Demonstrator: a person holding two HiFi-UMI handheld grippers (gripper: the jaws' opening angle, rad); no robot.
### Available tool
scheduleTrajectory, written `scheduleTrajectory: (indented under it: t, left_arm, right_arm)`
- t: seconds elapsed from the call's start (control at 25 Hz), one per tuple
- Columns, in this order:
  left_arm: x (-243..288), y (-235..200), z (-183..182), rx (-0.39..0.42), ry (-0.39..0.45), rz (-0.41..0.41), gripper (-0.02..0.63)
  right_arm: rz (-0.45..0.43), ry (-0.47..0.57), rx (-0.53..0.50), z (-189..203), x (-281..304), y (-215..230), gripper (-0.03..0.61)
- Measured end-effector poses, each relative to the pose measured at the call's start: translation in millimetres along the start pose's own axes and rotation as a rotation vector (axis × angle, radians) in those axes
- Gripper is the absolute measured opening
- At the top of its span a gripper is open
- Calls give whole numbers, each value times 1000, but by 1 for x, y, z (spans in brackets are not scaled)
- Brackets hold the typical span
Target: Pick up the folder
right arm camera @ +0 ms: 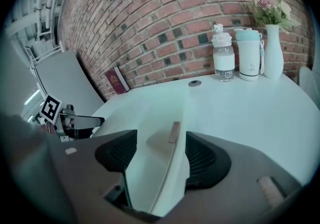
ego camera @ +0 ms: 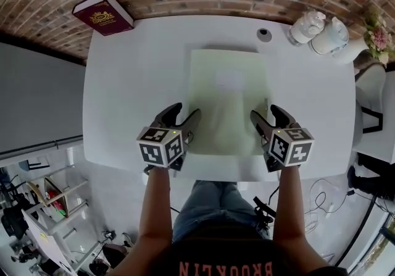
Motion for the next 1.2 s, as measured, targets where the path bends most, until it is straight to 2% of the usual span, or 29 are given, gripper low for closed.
scheduleTrajectory:
  t: [0.12, 0.4, 0.52, 0.76, 1.0, 1.2]
  left_arm:
    - [3, -4, 8, -57, -3, 24, 268]
    - [7, -16, 15, -246, 39, 132, 268]
    - [11, -19, 18, -304, 38, 173, 252]
    - [16, -20, 15, -324, -3, 195, 247]
    - [14, -13, 12, -295, -22, 151, 238]
    - [12, -6, 9, -318, -7, 150, 238]
  right_arm:
    - [-22, -24, 29, 5, 4, 2, 301]
    - [-83, -88, 158, 13, 12, 5, 282]
    - [-89, -112, 156, 13, 14, 5, 282]
    - [-93, -190, 145, 10, 18, 7, 284]
    - [-83, -183, 155, 12, 15, 5, 270]
    - [-79, -165, 154, 6, 7, 7, 268]
Point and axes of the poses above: the fingertips, and each gripper's own axes: x forward along the fingers, y to its right, z out of its underside, the point moved 7 cm from there along -x, backward along the fingers, and after that the axes turned 15 degrees about z, right-handed, at the moved point
